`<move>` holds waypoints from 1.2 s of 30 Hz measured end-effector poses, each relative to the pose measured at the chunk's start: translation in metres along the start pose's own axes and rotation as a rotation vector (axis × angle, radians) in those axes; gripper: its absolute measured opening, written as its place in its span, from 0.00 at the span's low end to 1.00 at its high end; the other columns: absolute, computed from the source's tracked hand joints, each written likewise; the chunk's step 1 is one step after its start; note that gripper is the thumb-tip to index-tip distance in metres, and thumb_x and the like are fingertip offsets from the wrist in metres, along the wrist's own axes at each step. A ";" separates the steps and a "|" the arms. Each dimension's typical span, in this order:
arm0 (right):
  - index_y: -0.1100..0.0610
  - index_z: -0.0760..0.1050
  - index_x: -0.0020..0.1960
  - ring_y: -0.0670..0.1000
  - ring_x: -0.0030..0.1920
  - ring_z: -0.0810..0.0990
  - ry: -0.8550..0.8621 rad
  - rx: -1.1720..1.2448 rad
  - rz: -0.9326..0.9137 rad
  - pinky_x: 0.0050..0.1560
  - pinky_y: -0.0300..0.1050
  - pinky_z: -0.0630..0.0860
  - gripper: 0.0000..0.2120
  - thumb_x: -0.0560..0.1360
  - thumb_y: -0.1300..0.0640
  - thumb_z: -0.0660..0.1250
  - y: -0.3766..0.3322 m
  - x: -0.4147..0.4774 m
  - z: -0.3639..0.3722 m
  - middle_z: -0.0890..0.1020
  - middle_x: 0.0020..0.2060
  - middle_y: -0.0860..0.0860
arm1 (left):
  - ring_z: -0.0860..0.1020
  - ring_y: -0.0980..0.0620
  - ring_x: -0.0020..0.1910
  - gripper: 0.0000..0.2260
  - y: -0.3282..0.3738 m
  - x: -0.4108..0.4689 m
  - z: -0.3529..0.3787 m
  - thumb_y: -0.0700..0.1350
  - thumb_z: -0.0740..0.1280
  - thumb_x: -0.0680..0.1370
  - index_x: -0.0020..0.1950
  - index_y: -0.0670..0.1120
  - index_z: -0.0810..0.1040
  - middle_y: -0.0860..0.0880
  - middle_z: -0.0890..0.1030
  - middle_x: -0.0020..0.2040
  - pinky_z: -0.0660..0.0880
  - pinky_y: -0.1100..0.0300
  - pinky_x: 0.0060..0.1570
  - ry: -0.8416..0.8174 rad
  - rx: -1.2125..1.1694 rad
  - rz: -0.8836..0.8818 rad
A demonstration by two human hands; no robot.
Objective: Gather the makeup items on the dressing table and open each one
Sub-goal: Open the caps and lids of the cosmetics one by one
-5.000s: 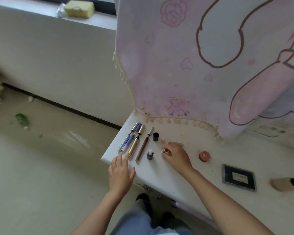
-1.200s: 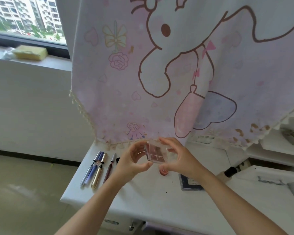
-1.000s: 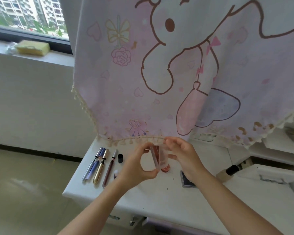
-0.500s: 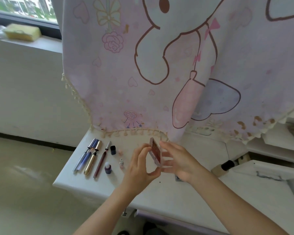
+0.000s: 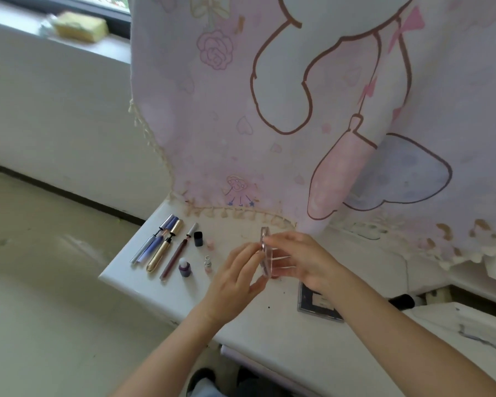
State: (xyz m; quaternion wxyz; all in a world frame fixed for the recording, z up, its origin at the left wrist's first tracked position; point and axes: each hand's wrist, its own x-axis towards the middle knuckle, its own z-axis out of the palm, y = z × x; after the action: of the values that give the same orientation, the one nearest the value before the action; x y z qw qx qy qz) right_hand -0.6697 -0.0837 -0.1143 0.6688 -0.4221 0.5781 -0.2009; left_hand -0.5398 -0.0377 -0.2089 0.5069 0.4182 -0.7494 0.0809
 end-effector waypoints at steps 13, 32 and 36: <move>0.58 0.75 0.52 0.48 0.41 0.76 -0.101 -0.182 -0.005 0.43 0.40 0.70 0.07 0.74 0.60 0.64 0.013 0.045 0.004 0.79 0.43 0.52 | 0.72 0.57 0.53 0.17 -0.006 -0.036 -0.017 0.47 0.67 0.71 0.58 0.46 0.69 0.49 0.69 0.57 0.68 0.75 0.58 -0.158 -0.088 -0.492; 0.64 0.77 0.53 0.51 0.49 0.76 -0.125 -0.674 -0.062 0.50 0.45 0.74 0.12 0.77 0.61 0.57 0.056 0.130 0.016 0.79 0.48 0.57 | 0.79 0.41 0.44 0.38 -0.002 -0.077 0.050 0.49 0.80 0.55 0.62 0.44 0.71 0.42 0.80 0.48 0.76 0.54 0.41 -0.447 0.243 -1.128; 0.59 0.73 0.61 0.48 0.52 0.73 -0.212 -0.827 -0.129 0.52 0.41 0.70 0.17 0.75 0.53 0.63 0.065 0.133 0.016 0.76 0.55 0.53 | 0.80 0.45 0.38 0.40 0.000 -0.075 0.054 0.50 0.81 0.47 0.55 0.46 0.70 0.45 0.80 0.42 0.76 0.58 0.32 -0.417 0.290 -1.103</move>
State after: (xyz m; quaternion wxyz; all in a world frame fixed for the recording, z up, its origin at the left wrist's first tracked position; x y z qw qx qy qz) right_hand -0.6354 -0.1428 -0.2468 0.4848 -0.7084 0.5105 0.0508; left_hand -0.5675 -0.0264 -0.2961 0.2546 0.8166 -0.4872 -0.1762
